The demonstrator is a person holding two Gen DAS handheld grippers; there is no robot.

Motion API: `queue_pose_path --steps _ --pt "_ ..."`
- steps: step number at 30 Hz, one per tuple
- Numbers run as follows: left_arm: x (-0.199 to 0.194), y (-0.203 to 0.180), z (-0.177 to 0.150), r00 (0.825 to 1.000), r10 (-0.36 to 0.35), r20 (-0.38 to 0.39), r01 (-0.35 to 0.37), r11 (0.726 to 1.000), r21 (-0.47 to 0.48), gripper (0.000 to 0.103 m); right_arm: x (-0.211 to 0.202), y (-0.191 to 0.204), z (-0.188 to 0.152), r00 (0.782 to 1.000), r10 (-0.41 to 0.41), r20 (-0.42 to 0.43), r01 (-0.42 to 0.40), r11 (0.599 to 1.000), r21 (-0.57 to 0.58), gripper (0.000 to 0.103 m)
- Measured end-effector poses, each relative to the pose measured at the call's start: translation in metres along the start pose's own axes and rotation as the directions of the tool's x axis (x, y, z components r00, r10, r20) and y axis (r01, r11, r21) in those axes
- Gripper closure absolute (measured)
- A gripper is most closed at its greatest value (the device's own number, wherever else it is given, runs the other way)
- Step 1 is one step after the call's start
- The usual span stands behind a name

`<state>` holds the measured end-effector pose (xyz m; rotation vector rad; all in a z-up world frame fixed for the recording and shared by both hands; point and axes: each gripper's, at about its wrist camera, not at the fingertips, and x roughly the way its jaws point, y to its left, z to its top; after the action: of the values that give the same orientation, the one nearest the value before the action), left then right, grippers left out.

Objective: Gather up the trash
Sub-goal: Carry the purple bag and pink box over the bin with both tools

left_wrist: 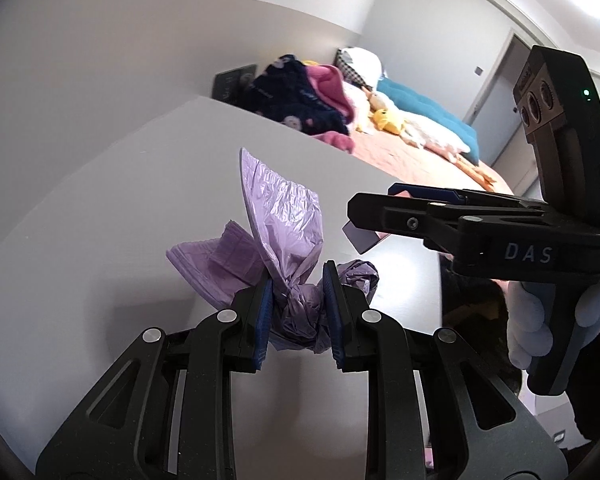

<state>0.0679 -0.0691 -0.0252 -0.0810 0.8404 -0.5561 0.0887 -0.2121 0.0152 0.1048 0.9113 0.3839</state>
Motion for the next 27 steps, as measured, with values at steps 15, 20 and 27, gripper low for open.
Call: queue_pose_path --steps 15,20,27 --pt "0.01 -0.06 -0.001 0.995 -0.091 -0.029 0.093 0.992 0.083 0.08 -0.061 -0.034 -0.037 0.998 -0.026 0.052 0.022 0.997 0.07 0.036" --pt "0.02 -0.079 0.002 0.991 -0.127 -0.049 0.132 0.985 0.113 0.08 -0.081 -0.051 -0.048 0.997 -0.046 0.068 0.039 0.994 0.107 0.036" --pt "0.032 -0.106 0.004 0.982 -0.176 -0.074 0.185 0.97 0.157 0.08 -0.102 -0.079 -0.061 0.992 -0.089 0.085 0.074 0.983 0.167 0.036"
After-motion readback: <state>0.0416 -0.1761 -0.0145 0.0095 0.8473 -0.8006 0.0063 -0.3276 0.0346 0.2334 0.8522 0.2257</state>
